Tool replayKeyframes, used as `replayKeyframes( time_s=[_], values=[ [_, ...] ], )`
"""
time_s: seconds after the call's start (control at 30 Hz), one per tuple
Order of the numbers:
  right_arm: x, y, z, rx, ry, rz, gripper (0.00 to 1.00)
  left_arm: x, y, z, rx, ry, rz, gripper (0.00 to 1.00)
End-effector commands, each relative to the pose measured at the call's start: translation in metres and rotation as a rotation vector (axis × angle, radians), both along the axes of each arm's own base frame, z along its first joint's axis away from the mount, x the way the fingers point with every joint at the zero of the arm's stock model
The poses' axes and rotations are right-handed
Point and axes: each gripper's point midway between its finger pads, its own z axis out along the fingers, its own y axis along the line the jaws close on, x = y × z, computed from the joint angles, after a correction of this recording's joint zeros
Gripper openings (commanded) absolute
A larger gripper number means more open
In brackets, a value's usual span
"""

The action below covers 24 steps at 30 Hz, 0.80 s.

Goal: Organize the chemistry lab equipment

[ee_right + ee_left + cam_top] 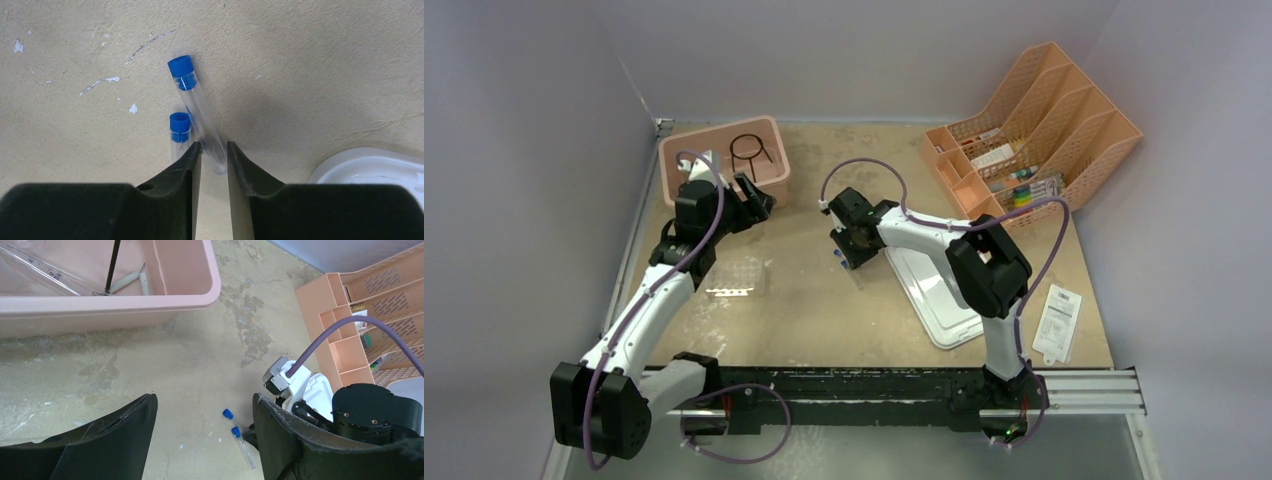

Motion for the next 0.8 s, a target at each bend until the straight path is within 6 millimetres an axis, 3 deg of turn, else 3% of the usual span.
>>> replayKeyframes(
  time_s=[0.0,0.07,0.23,0.37,0.6,0.77],
  values=[
    [0.008,0.003,0.001,-0.011,-0.032,0.027,0.25,0.008,-0.001,0.017,-0.035,-0.046,0.029,0.69],
    [0.003,0.003,-0.001,-0.010,-0.010,0.038,0.20,0.011,0.006,0.018,-0.041,-0.039,0.081,0.69],
    [0.014,0.006,0.009,0.014,-0.071,0.024,0.13,0.015,0.021,0.022,-0.055,-0.039,0.191,0.69],
    [0.021,0.014,0.029,0.085,-0.140,0.018,0.11,0.016,0.023,0.029,-0.114,-0.075,0.230,0.79],
    [0.041,0.027,0.088,0.251,-0.288,-0.006,0.12,0.028,0.000,0.029,-0.138,-0.024,0.122,0.84],
    [0.046,0.039,0.129,0.381,-0.347,-0.002,0.12,0.029,-0.039,0.039,-0.287,-0.049,-0.057,0.84]
  ],
)
